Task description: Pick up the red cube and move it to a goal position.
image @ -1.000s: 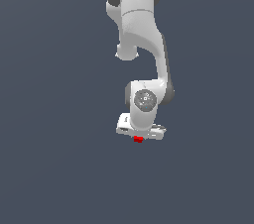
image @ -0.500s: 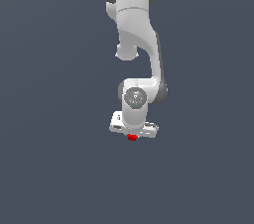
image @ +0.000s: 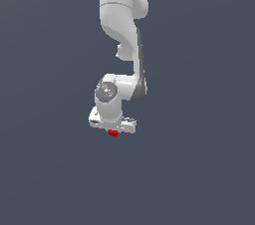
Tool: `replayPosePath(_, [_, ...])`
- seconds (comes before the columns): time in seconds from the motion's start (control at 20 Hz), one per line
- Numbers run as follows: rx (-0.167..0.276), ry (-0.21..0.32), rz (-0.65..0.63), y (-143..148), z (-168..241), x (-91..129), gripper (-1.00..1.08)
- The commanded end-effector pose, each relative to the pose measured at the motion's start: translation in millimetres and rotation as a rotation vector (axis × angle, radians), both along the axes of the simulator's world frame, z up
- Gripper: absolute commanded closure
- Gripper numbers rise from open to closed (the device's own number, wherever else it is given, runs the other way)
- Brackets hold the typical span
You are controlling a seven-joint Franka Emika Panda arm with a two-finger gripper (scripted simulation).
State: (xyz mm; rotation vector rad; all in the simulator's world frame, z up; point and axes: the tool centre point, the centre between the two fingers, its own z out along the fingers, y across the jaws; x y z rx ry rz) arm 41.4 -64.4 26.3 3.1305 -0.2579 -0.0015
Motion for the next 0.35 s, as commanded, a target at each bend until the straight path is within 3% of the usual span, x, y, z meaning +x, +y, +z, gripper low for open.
replayPosePath(0.0, [0.000,-0.001,0.002,-15.9,1.3,-3.7,1.08])
replayPosePath(0.3, [0.000,-0.001,0.002,-31.1,2.1,-6.3,1.08])
